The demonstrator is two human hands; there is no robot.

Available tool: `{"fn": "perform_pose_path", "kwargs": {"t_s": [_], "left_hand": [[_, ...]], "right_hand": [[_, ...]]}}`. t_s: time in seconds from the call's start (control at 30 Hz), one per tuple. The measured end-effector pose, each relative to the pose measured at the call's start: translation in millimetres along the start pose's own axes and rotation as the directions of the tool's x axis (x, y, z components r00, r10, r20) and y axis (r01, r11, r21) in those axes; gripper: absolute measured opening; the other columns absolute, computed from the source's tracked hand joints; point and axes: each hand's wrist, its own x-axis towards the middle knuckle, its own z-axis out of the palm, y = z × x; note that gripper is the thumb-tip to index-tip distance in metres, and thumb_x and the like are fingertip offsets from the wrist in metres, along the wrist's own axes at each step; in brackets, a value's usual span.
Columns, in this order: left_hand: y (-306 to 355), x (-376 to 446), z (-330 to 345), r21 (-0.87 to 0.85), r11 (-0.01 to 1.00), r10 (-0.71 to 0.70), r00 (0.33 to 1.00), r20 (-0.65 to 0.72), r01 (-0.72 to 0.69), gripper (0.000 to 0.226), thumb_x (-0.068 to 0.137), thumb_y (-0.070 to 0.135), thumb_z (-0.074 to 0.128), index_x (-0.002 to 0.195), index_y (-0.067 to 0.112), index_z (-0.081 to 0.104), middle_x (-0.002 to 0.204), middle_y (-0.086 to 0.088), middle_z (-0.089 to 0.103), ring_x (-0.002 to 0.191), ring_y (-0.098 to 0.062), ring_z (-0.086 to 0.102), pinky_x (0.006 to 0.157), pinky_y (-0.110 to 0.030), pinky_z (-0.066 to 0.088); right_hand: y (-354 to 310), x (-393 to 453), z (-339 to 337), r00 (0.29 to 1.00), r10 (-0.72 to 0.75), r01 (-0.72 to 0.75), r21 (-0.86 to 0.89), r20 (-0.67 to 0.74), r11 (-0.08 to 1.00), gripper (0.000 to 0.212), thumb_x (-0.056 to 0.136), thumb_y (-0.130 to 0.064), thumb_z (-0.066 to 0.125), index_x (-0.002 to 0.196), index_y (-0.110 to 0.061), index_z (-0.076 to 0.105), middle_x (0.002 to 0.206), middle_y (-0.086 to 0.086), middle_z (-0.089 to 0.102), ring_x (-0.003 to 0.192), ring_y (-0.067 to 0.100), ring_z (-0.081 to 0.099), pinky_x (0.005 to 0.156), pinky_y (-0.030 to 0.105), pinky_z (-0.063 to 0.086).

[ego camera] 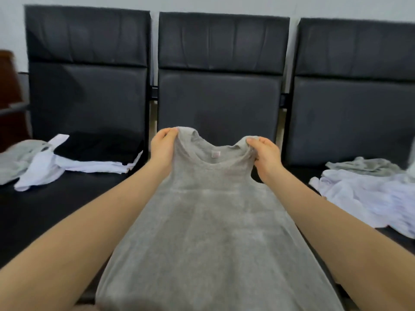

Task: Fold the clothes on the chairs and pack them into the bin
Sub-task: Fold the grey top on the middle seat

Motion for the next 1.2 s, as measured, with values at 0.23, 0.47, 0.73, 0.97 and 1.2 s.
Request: {"fn": "perform_pose_path", "kwargs": {"t_s": [0.23, 0.47, 0.73, 0.97, 1.2], "left_hand": [[-67, -70, -59, 0.575, 0.817, -0.162, 0.946, 0.281, -0.031, 0.029, 0.09, 0.03, 0.057, 0.066, 0.014, 0.061, 0.051, 0.004, 0.056, 0.053, -0.008, 0.053, 0.059, -0.025, 0.043], [-77, -85, -65, 0.904, 0.297, -0.157, 0.918, 0.364, -0.308, 0.036, 0.089, 0.043, 0.058, 0.074, 0.012, 0.068, 0.07, 0.001, 0.067, 0.071, -0.014, 0.059, 0.066, -0.028, 0.045], [-74, -41, -41, 0.851, 0.445, 0.046, 0.956, 0.29, -0.279, 0.019, 0.089, 0.039, 0.056, 0.1, 0.025, 0.064, 0.102, 0.0, 0.059, 0.095, -0.02, 0.057, 0.082, -0.036, 0.049], [-91, 7, -7, 0.932, 0.265, -0.077, 0.958, 0.278, -0.249, 0.041, 0.089, 0.044, 0.058, 0.124, 0.023, 0.055, 0.12, -0.003, 0.055, 0.11, -0.023, 0.054, 0.082, -0.038, 0.051], [-109, 34, -9, 0.841, 0.539, -0.154, 0.988, 0.03, 0.058, 0.022, 0.089, 0.03, 0.063, 0.093, 0.011, 0.072, 0.099, -0.008, 0.069, 0.093, -0.025, 0.062, 0.081, -0.034, 0.049]], "right_hand": [[77, -73, -60, 0.924, 0.112, 0.145, -0.605, 0.366, 0.783, 0.011, 0.088, -0.029, 0.067, 0.087, -0.019, 0.064, 0.072, -0.007, 0.063, 0.067, 0.005, 0.057, 0.062, 0.019, 0.042], [81, -86, -67, 0.903, 0.059, 0.369, -0.836, 0.426, 0.406, 0.014, 0.089, -0.03, 0.061, 0.082, -0.021, 0.069, 0.064, -0.012, 0.061, 0.064, 0.004, 0.056, 0.056, 0.015, 0.042], [67, -32, -53, 0.973, -0.11, 0.227, -0.92, 0.202, 0.319, 0.025, 0.09, -0.034, 0.061, 0.11, -0.02, 0.07, 0.115, 0.003, 0.063, 0.108, 0.022, 0.057, 0.087, 0.037, 0.051], [77, 17, -37, 0.948, 0.036, 0.312, -0.946, 0.316, 0.09, 0.041, 0.095, -0.041, 0.053, 0.133, -0.026, 0.052, 0.132, 0.007, 0.052, 0.126, 0.027, 0.043, 0.1, 0.043, 0.044], [95, 17, -43, 0.967, -0.007, 0.252, -0.955, 0.254, 0.157, 0.013, 0.093, -0.031, 0.056, 0.099, -0.024, 0.065, 0.118, 0.003, 0.054, 0.113, 0.022, 0.05, 0.092, 0.043, 0.048]]}}
